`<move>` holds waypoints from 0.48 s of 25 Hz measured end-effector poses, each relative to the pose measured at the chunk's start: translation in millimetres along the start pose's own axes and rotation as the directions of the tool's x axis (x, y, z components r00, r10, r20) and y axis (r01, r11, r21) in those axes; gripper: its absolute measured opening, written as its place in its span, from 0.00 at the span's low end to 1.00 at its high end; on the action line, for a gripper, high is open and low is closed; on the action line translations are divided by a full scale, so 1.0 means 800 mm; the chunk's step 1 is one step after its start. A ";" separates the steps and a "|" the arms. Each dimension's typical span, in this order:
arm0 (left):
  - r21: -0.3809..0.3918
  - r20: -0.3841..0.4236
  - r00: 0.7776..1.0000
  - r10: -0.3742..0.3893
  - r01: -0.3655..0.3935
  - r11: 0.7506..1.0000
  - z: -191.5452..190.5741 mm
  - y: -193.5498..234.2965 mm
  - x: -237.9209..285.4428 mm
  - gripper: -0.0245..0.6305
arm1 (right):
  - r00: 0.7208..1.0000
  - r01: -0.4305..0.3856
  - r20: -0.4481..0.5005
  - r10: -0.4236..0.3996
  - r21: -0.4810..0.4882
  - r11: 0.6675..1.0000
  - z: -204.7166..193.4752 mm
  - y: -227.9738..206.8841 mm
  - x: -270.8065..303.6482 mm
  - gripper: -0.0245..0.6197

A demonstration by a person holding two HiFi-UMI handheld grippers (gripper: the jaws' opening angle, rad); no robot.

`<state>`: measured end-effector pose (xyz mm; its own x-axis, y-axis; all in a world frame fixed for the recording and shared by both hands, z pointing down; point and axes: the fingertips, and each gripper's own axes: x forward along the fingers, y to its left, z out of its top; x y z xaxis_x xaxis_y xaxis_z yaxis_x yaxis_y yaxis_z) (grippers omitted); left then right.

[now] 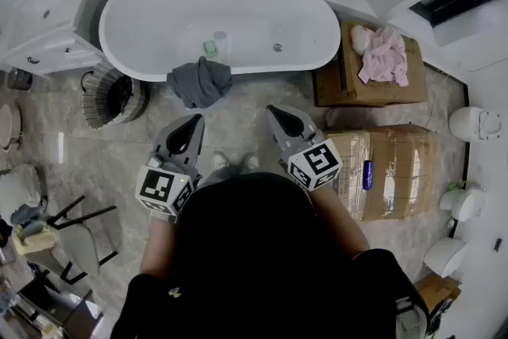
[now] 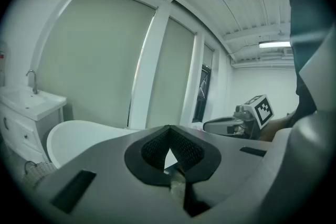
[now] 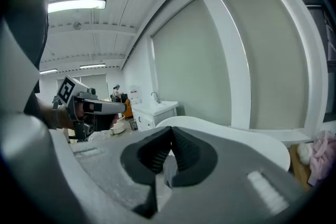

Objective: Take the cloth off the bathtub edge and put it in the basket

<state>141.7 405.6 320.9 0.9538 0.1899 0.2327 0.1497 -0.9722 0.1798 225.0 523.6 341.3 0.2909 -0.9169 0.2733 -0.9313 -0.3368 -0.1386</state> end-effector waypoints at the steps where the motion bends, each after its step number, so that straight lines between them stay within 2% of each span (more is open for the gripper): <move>1: -0.002 0.000 1.000 0.002 -0.002 1.000 -0.001 0.005 -0.002 0.06 | 1.000 0.002 -0.002 -0.002 -0.005 1.000 0.000 0.002 0.004 0.03; 4: -0.011 0.000 1.000 0.004 -0.004 1.000 -0.004 0.020 -0.009 0.06 | 1.000 0.002 -0.008 -0.002 -0.009 1.000 0.000 0.010 0.017 0.03; 9: -0.035 -0.002 1.000 0.004 -0.004 0.999 -0.009 0.056 -0.019 0.06 | 1.000 -0.008 -0.002 0.008 0.070 0.998 0.005 0.019 0.049 0.03; 12: -0.051 -0.005 1.000 0.004 -0.004 0.999 -0.016 0.074 -0.026 0.06 | 1.000 0.005 -0.014 -0.004 0.063 0.998 0.003 0.025 0.064 0.03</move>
<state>127.7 346.2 338.9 0.9530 0.1869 0.2385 0.1323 -0.9648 0.2273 221.8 469.4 350.3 0.2916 -0.9124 0.2873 -0.9141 -0.3542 -0.1971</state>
